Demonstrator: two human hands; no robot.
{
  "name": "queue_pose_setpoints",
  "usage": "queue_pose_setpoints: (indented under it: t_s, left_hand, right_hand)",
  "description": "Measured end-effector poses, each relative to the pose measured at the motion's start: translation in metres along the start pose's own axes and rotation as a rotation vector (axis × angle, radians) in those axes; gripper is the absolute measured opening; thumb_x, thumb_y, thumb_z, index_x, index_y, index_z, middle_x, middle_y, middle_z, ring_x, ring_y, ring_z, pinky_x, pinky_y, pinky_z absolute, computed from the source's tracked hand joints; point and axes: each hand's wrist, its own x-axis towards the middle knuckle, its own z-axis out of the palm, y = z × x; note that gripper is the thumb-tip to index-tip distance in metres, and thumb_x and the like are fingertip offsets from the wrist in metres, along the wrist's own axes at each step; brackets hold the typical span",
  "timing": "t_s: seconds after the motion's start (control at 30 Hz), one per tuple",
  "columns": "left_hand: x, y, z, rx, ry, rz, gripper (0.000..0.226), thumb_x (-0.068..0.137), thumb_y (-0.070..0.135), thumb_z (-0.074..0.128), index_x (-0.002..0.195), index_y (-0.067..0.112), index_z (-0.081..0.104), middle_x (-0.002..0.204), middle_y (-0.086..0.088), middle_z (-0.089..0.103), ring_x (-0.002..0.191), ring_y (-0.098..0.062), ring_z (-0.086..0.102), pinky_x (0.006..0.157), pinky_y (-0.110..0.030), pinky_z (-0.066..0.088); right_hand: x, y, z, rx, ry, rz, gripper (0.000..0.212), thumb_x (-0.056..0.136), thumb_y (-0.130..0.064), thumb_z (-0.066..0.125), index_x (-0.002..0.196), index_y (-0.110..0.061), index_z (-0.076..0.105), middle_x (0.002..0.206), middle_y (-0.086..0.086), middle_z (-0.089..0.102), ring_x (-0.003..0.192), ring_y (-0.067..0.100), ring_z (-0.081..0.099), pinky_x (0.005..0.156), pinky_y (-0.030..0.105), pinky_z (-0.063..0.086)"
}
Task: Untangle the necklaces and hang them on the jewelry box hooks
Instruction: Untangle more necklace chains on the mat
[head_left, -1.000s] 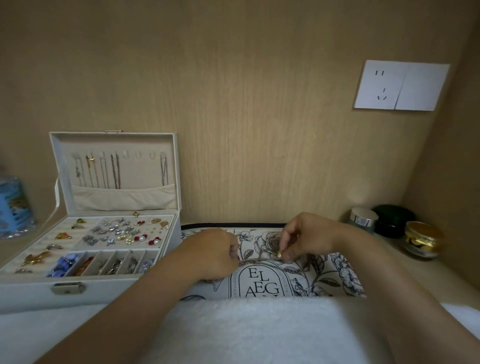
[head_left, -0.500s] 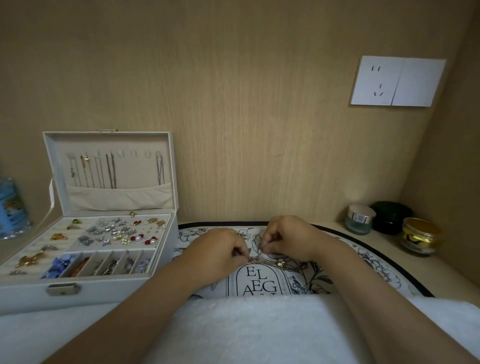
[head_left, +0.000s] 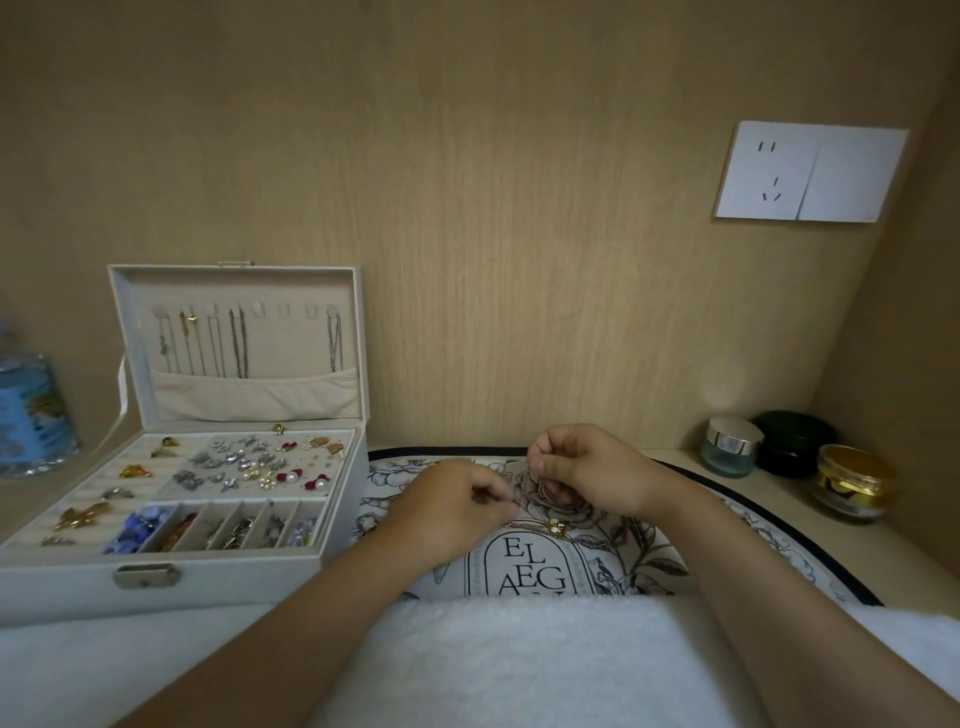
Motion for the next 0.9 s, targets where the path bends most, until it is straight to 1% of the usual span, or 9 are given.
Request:
queue_pose_setpoints:
  t_s: [0.13, 0.2, 0.27, 0.33, 0.47, 0.63, 0.77, 0.83, 0.9]
  left_hand:
    - [0.001, 0.003, -0.003, -0.074, 0.097, -0.048, 0.008, 0.087, 0.035, 0.072, 0.078, 0.035, 0.073, 0.074, 0.021, 0.067, 0.065, 0.004, 0.061, 0.066, -0.026, 0.052]
    - [0.002, 0.006, -0.007, -0.151, 0.149, -0.076, 0.01, 0.088, 0.031, 0.071, 0.078, 0.031, 0.073, 0.071, 0.017, 0.069, 0.06, 0.005, 0.06, 0.065, -0.021, 0.047]
    - [0.001, 0.009, -0.009, -0.234, 0.2, -0.093, 0.009, 0.088, 0.03, 0.071, 0.079, 0.031, 0.073, 0.074, 0.011, 0.072, 0.061, 0.004, 0.061, 0.064, -0.02, 0.046]
    - [0.0, 0.013, -0.011, -0.281, 0.235, -0.089, 0.011, 0.088, 0.028, 0.07, 0.079, 0.031, 0.073, 0.074, 0.011, 0.071, 0.065, 0.003, 0.062, 0.065, -0.018, 0.045]
    - [-0.001, 0.019, -0.015, -0.404, 0.195, -0.078, 0.009, 0.09, 0.02, 0.069, 0.084, 0.025, 0.072, 0.075, 0.004, 0.074, 0.069, -0.009, 0.069, 0.075, -0.034, 0.058]
    - [0.0, 0.021, -0.018, -0.393, 0.168, -0.058, 0.007, 0.09, 0.013, 0.068, 0.089, 0.02, 0.07, 0.079, -0.002, 0.074, 0.062, -0.009, 0.065, 0.069, -0.037, 0.058]
    - [0.0, 0.018, -0.018, -0.339, 0.211, -0.017, 0.009, 0.087, 0.013, 0.07, 0.086, 0.021, 0.068, 0.081, -0.004, 0.069, 0.071, -0.027, 0.069, 0.069, -0.041, 0.058]
    - [0.0, 0.018, -0.018, -0.304, 0.207, 0.019, 0.011, 0.086, 0.014, 0.071, 0.085, 0.025, 0.068, 0.081, 0.0, 0.069, 0.072, -0.025, 0.068, 0.066, -0.036, 0.056]
    - [0.001, 0.018, -0.017, -0.263, 0.203, 0.04, 0.013, 0.086, 0.016, 0.071, 0.084, 0.028, 0.067, 0.08, 0.004, 0.068, 0.066, -0.014, 0.064, 0.059, -0.025, 0.052]
  right_hand:
    - [-0.001, -0.001, -0.004, 0.021, 0.031, 0.012, 0.017, 0.099, -0.014, 0.057, 0.085, -0.021, 0.065, 0.064, -0.011, 0.057, 0.055, 0.003, 0.05, 0.057, 0.018, 0.041]
    - [-0.001, -0.002, -0.007, 0.003, 0.06, 0.007, 0.019, 0.098, -0.013, 0.06, 0.083, -0.023, 0.066, 0.068, -0.015, 0.062, 0.058, -0.005, 0.054, 0.064, 0.015, 0.041]
    - [-0.002, -0.002, -0.008, -0.013, 0.069, 0.008, 0.018, 0.096, -0.015, 0.062, 0.081, -0.023, 0.069, 0.075, -0.014, 0.067, 0.069, -0.005, 0.059, 0.075, 0.019, 0.043]
    - [-0.003, -0.003, -0.006, -0.014, 0.056, 0.004, 0.014, 0.095, -0.019, 0.065, 0.083, -0.023, 0.071, 0.077, -0.013, 0.069, 0.073, -0.002, 0.06, 0.078, 0.021, 0.044]
    - [-0.002, -0.008, 0.0, 0.024, 0.043, -0.071, 0.005, 0.09, -0.027, 0.073, 0.089, -0.026, 0.078, 0.084, 0.005, 0.073, 0.079, 0.012, 0.06, 0.08, 0.03, 0.048]
    - [-0.001, -0.013, 0.006, 0.083, 0.072, -0.097, 0.008, 0.089, -0.021, 0.073, 0.092, -0.022, 0.08, 0.093, -0.003, 0.078, 0.096, 0.013, 0.071, 0.098, 0.034, 0.052]
    - [-0.004, -0.017, 0.007, 0.146, 0.068, -0.069, 0.009, 0.091, -0.019, 0.071, 0.092, -0.018, 0.079, 0.085, 0.0, 0.077, 0.083, 0.006, 0.069, 0.087, 0.026, 0.049]
    - [-0.006, -0.021, 0.007, 0.177, 0.058, -0.059, 0.007, 0.09, -0.021, 0.072, 0.089, -0.018, 0.079, 0.081, -0.001, 0.076, 0.077, 0.002, 0.067, 0.081, 0.021, 0.047]
    - [-0.006, -0.023, 0.007, 0.207, 0.061, -0.063, 0.003, 0.085, -0.019, 0.077, 0.087, -0.018, 0.079, 0.081, -0.001, 0.076, 0.077, 0.003, 0.068, 0.078, 0.019, 0.049]
